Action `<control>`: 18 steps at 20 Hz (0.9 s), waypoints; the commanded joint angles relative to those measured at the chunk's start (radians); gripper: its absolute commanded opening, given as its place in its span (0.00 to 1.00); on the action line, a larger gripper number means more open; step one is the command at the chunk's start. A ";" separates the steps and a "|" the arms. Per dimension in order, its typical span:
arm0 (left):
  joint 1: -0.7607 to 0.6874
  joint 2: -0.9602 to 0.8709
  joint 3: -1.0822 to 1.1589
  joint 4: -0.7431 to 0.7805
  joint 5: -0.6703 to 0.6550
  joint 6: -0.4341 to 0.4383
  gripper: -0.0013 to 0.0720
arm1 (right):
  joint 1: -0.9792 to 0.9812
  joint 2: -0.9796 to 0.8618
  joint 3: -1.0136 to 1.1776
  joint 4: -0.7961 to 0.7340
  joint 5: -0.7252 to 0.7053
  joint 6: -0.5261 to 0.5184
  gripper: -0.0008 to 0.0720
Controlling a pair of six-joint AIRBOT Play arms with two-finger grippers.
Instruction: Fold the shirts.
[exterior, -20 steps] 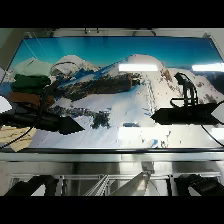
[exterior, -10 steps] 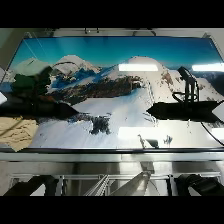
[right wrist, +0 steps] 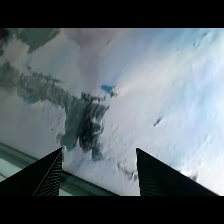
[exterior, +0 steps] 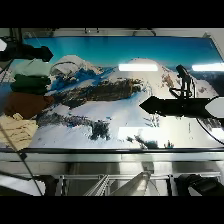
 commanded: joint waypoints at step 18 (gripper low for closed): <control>-0.043 -0.387 0.207 0.034 -0.035 0.016 0.05 | 0.000 -0.046 0.000 0.004 -0.006 0.000 0.70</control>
